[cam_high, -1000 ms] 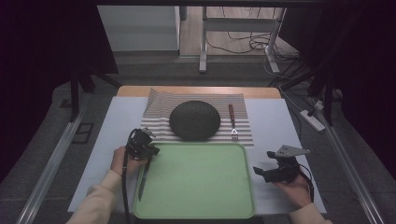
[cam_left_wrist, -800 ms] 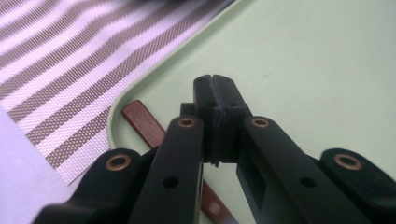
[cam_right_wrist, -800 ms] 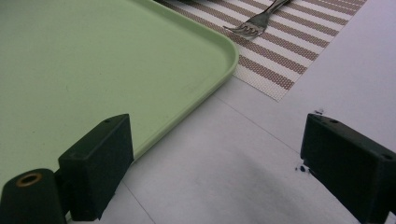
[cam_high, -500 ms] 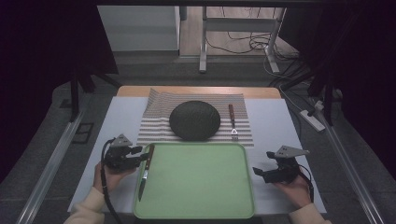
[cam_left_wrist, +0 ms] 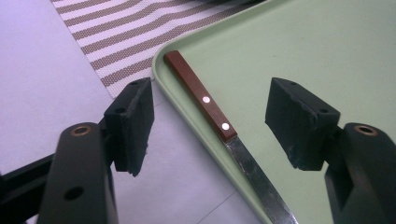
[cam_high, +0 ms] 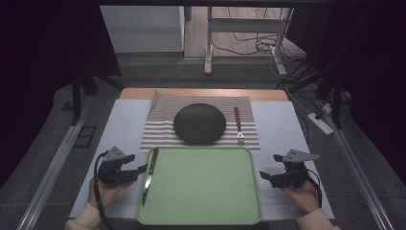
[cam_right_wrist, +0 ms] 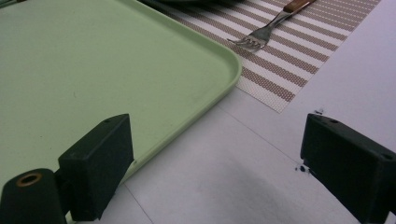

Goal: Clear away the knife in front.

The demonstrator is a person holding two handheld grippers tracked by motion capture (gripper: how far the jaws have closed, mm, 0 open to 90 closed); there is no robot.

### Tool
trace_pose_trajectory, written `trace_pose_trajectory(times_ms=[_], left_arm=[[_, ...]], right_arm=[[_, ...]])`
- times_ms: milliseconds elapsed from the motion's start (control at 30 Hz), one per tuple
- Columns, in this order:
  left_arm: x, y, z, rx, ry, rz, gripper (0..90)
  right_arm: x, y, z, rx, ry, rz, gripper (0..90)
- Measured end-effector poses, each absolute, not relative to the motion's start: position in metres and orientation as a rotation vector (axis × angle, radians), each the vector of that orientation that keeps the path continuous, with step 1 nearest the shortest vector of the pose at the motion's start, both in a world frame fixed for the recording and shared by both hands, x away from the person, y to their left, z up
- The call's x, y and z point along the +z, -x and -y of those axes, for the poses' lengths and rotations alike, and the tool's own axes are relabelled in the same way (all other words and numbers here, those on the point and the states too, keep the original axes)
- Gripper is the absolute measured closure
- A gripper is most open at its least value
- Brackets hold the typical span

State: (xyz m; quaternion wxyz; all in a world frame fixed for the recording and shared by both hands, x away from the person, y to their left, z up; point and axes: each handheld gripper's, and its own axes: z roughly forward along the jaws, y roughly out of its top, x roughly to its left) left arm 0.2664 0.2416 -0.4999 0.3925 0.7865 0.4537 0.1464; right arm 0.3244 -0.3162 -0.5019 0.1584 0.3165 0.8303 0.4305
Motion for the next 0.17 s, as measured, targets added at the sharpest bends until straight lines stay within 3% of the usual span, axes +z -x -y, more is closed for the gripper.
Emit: trace_pose_trajectory(times_ms=[167], left_arm=[[-0.4992,-0.2652,-0.2421,0.381,-1.992,-1.15,32.1]], right_arm=[[-0.4994,-0.3222,0.3164,1.254,-0.881,-2.361,9.3]])
